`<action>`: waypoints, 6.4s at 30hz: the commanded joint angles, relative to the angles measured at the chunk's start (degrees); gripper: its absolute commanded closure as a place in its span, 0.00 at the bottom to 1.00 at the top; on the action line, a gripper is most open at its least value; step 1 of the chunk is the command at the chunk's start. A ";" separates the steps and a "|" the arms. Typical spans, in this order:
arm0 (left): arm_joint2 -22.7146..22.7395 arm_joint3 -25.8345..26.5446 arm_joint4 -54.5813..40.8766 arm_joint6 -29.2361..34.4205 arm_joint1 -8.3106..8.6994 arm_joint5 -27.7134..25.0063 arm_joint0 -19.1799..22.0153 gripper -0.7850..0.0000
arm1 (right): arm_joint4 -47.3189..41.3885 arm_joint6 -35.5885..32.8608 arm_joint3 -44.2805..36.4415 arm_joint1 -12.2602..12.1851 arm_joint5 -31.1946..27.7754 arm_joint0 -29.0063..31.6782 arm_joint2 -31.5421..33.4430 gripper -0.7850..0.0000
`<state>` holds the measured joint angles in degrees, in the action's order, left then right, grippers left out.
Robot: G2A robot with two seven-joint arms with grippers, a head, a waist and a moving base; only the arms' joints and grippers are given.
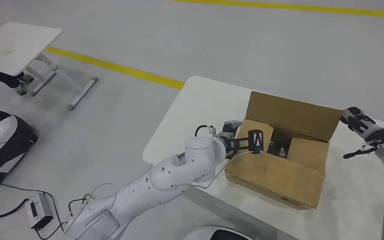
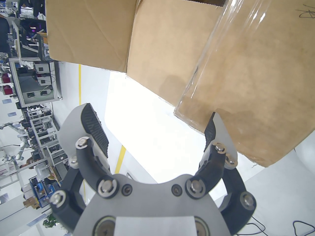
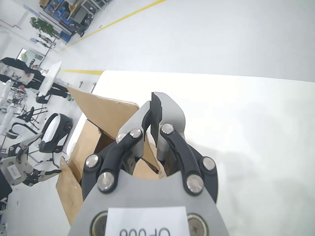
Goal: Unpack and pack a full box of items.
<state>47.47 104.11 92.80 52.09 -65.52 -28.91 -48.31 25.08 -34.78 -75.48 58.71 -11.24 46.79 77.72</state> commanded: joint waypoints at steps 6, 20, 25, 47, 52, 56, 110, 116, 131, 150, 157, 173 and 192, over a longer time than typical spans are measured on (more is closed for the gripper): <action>1.43 0.03 0.18 -0.52 -0.14 -0.66 -0.67 0.00 | -1.47 -1.93 -2.15 -0.42 -4.32 1.98 1.13 1.00; 7.92 3.00 -0.70 0.57 0.80 -2.35 -5.73 0.00 | 2.76 -6.53 -19.79 -2.55 -6.61 16.86 8.26 1.00; 8.93 3.71 -0.47 0.38 0.94 -2.86 -7.02 0.00 | 5.57 -7.92 -23.50 -3.04 -7.73 20.74 9.35 1.00; 10.23 3.14 -0.87 -0.07 0.46 -3.52 -7.68 0.00 | 6.00 -5.54 -25.64 -1.68 -3.08 20.06 -2.27 1.00; 12.24 5.25 -2.34 0.69 0.72 -4.54 -9.03 0.00 | 7.40 -3.82 -24.53 -1.30 -2.28 19.93 -4.34 1.00; 15.52 7.77 -5.24 1.65 1.28 -6.43 -11.32 0.00 | 7.38 -3.22 -23.22 -1.09 -1.30 19.43 -4.83 1.00; 10.44 -10.26 4.26 -14.07 -1.02 5.07 -7.55 0.00 | 9.82 -1.22 -19.28 0.24 -1.70 18.46 -6.66 1.00; 11.70 -7.91 6.10 -13.70 -1.04 7.19 -8.32 0.00 | 10.04 -1.34 -19.21 0.35 -1.90 18.37 -6.89 1.00; 10.44 -6.05 11.27 -14.39 -1.71 6.63 -7.96 0.00 | 10.16 -1.24 -19.18 0.60 -1.70 18.33 -6.97 1.00; 9.60 -2.01 10.39 -15.56 -3.11 4.81 -5.18 0.00 | 10.12 -1.05 -20.42 0.64 -1.21 19.50 -5.67 1.00; 7.92 -1.62 9.95 -16.03 -3.87 3.56 -3.54 0.00 | 9.88 -0.84 -21.36 0.45 -0.84 20.83 -3.95 1.00; 2.25 -2.52 9.12 -15.65 -6.38 2.68 1.41 0.00 | 3.49 0.50 -25.68 -1.19 -0.23 28.43 11.85 1.00; -8.71 -7.94 9.32 -14.81 -11.66 3.87 8.74 0.00 | -3.21 1.99 -25.45 -2.41 -3.87 40.49 30.73 1.00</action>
<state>39.41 96.42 102.15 37.16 -76.84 -25.15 -39.94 22.15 -32.79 -101.05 56.31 -14.88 87.02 108.06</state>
